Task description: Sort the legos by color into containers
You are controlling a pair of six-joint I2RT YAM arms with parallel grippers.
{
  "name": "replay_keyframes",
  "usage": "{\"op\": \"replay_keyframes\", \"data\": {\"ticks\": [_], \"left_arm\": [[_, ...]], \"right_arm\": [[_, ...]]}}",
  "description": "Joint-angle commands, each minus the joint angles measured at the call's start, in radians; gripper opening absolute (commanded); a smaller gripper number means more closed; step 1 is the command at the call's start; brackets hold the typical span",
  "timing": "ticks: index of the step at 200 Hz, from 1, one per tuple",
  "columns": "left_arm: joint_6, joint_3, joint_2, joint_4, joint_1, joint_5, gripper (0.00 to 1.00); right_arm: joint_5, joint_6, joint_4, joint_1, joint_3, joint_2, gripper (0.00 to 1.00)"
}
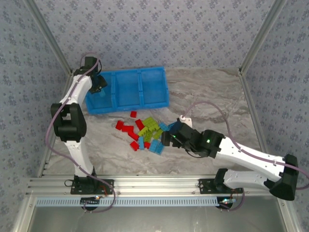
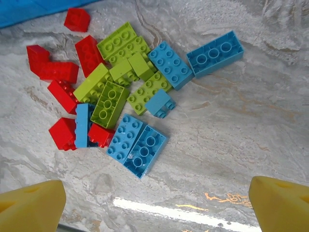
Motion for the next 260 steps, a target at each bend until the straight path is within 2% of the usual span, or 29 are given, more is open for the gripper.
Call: {"op": "replay_keyframes", "data": {"ticks": [1,23,44,60,83,104,117,141,171,183,190,207,212,231,260], "left_arm": [[-0.005,0.024,-0.103,-0.039,0.000,0.040,0.54],[-0.003,-0.054,-0.251,-0.035,-0.027,0.071,0.53],[0.044,-0.190,-0.444,-0.006,-0.115,0.097,0.52],[0.127,-0.314,-0.600,0.039,-0.225,0.112,0.52],[0.314,-0.450,-0.778,0.049,-0.421,0.102,0.52],[0.465,-0.539,-0.889,0.001,-0.576,0.111,0.51],[0.534,-0.602,-0.951,-0.025,-0.634,0.094,0.50],[0.635,-0.773,-1.084,0.031,-0.655,0.107,0.51],[0.707,-0.911,-1.204,0.121,-0.654,0.147,0.58],[0.728,-0.911,-1.214,0.101,-0.656,0.119,0.58],[0.734,-0.915,-1.216,0.095,-0.655,0.095,0.58],[0.742,-0.923,-1.211,0.076,-0.655,0.079,0.58],[0.742,-0.925,-1.209,0.071,-0.655,0.079,0.58],[0.746,-0.930,-1.199,0.062,-0.655,0.081,0.60],[0.749,-0.933,-1.199,0.063,-0.655,0.071,0.60]], "right_arm": [[0.068,0.040,-0.047,0.006,-0.032,-0.038,1.00],[0.139,0.072,-0.071,-0.009,-0.045,-0.050,1.00],[0.145,0.124,-0.078,-0.077,-0.040,-0.016,1.00],[0.091,0.134,-0.059,-0.148,-0.022,0.041,1.00],[-0.003,0.093,0.017,-0.232,0.009,0.147,1.00],[-0.115,-0.036,0.157,-0.249,0.055,0.256,1.00],[-0.159,-0.084,0.179,-0.241,0.125,0.351,1.00],[-0.150,-0.081,0.088,-0.208,0.320,0.554,0.98],[-0.090,-0.177,0.046,-0.187,0.473,0.749,0.74],[-0.079,-0.203,0.026,-0.196,0.500,0.790,0.68],[-0.089,-0.214,0.021,-0.205,0.508,0.812,0.59],[-0.123,-0.231,0.028,-0.218,0.507,0.838,0.55],[-0.136,-0.240,0.034,-0.219,0.506,0.844,0.51],[-0.175,-0.269,0.032,-0.212,0.522,0.873,0.50],[-0.174,-0.280,0.013,-0.208,0.565,0.928,0.53]]}}
